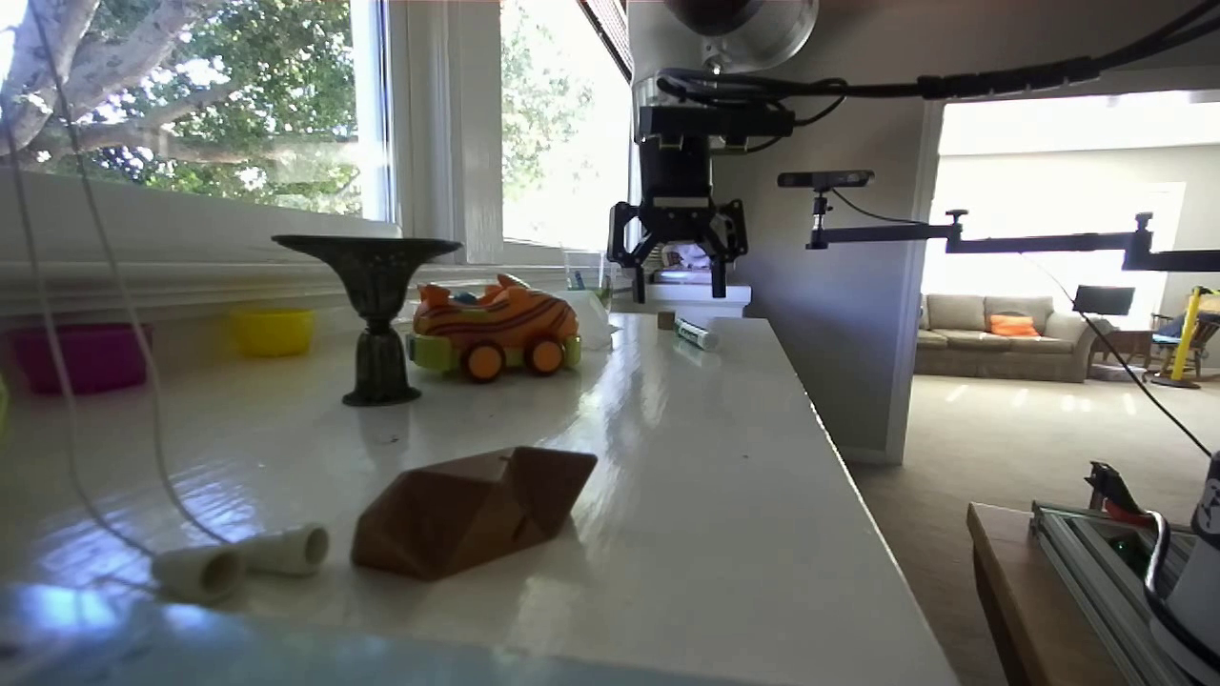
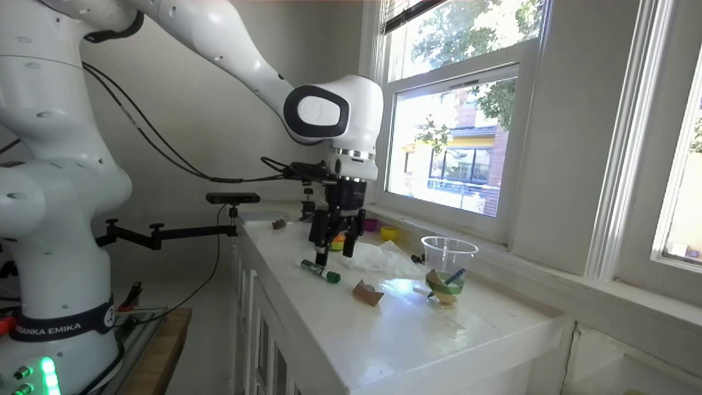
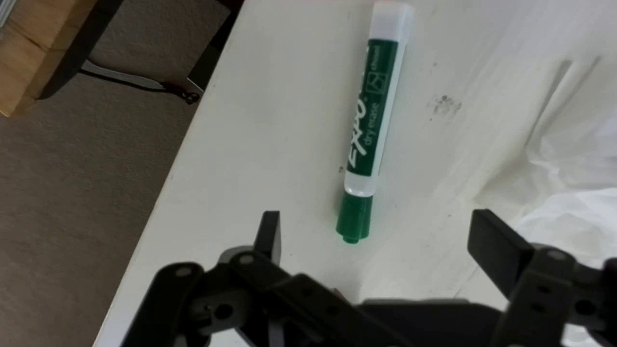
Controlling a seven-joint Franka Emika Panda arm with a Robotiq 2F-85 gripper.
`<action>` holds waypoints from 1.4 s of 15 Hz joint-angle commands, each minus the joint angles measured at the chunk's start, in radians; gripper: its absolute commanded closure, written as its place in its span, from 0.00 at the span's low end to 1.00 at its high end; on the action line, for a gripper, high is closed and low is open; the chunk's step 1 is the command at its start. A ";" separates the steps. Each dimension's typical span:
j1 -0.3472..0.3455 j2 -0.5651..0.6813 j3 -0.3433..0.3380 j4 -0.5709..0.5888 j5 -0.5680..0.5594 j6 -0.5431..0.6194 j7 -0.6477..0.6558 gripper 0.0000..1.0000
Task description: Put the marker into the plastic cup
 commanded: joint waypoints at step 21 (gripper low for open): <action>-0.043 -0.096 0.019 -0.189 -0.048 0.222 0.048 0.56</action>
